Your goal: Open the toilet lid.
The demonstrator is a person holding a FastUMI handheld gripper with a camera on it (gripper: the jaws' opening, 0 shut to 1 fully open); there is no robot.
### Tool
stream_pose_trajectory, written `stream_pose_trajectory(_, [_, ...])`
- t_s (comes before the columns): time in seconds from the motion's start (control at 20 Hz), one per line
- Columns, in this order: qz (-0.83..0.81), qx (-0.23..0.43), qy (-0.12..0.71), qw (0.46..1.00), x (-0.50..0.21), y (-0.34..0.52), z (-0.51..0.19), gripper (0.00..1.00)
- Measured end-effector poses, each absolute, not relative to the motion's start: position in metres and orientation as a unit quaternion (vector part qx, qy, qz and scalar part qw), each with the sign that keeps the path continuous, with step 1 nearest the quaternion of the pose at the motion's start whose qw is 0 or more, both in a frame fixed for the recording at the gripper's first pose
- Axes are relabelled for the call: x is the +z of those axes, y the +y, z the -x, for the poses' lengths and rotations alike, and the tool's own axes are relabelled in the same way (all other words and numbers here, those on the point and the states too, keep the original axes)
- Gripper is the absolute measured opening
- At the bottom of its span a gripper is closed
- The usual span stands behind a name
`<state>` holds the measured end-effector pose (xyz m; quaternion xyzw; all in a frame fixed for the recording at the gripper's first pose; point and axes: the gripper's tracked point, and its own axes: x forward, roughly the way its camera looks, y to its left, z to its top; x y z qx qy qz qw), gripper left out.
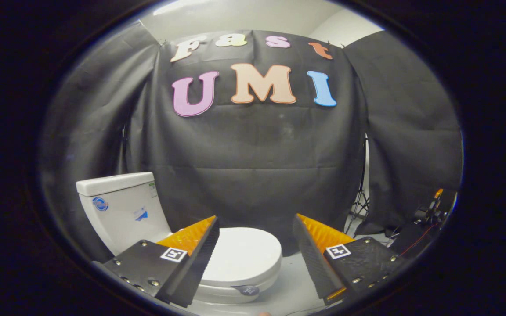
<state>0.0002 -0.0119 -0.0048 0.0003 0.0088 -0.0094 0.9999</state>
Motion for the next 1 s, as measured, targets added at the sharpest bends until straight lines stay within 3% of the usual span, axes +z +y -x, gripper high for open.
stream_pose_trajectory(1.0, [0.022,-0.056,0.119,0.991,-0.098,-0.058,-0.029,0.99])
